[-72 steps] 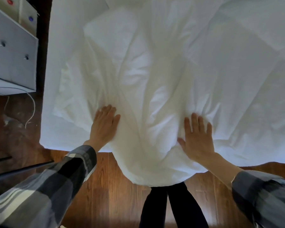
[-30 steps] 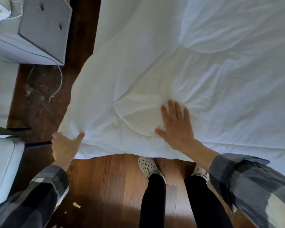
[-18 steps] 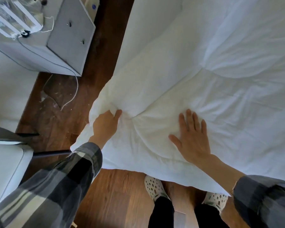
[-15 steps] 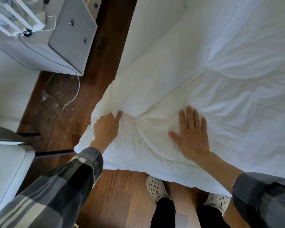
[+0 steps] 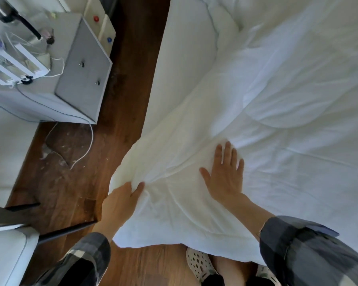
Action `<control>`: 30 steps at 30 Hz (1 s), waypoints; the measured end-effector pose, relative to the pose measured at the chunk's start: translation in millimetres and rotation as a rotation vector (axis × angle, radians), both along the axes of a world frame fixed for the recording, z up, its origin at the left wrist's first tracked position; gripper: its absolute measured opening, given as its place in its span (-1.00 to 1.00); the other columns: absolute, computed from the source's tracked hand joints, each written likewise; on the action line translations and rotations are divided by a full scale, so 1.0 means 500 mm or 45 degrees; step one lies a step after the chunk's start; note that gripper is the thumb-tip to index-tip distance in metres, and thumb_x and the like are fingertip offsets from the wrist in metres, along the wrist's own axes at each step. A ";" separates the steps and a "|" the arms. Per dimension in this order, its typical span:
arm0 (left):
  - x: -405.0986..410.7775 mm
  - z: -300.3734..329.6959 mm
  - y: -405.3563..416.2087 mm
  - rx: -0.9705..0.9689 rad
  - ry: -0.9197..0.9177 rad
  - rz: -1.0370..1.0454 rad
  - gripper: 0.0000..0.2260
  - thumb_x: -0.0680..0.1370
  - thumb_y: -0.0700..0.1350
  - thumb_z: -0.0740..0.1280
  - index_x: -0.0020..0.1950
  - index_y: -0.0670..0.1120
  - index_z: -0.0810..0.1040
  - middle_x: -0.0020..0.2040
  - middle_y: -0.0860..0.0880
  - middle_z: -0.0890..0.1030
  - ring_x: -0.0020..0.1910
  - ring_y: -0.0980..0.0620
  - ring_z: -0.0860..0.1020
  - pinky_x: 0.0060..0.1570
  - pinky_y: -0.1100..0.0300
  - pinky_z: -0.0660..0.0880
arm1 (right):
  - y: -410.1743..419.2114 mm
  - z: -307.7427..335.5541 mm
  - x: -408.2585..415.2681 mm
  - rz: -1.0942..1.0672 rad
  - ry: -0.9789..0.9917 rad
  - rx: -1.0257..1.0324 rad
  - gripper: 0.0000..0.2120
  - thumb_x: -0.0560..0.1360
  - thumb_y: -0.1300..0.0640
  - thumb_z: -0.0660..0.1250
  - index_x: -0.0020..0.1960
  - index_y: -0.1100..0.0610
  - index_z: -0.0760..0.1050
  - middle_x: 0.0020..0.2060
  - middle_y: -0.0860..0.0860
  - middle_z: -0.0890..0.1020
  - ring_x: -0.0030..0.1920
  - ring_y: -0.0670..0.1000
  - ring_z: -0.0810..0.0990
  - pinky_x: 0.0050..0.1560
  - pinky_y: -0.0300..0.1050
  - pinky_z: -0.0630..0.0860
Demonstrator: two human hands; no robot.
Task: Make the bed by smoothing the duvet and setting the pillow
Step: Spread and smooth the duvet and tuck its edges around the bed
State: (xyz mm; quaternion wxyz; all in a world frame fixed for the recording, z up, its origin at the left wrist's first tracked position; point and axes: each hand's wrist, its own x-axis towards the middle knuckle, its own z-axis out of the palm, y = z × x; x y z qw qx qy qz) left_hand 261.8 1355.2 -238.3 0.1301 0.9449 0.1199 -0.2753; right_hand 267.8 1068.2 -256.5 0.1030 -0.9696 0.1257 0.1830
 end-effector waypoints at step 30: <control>0.627 0.036 -0.284 -0.897 0.718 0.077 -0.75 0.53 -0.14 0.48 0.13 -0.26 0.66 -0.09 -0.11 0.72 -0.19 0.02 0.69 -0.29 0.27 0.58 | 0.089 0.043 0.364 -0.913 0.075 0.480 -0.36 0.63 -0.23 -0.07 0.61 -0.01 -0.12 0.61 -0.05 -0.06 0.59 0.09 -0.06 0.54 0.14 0.01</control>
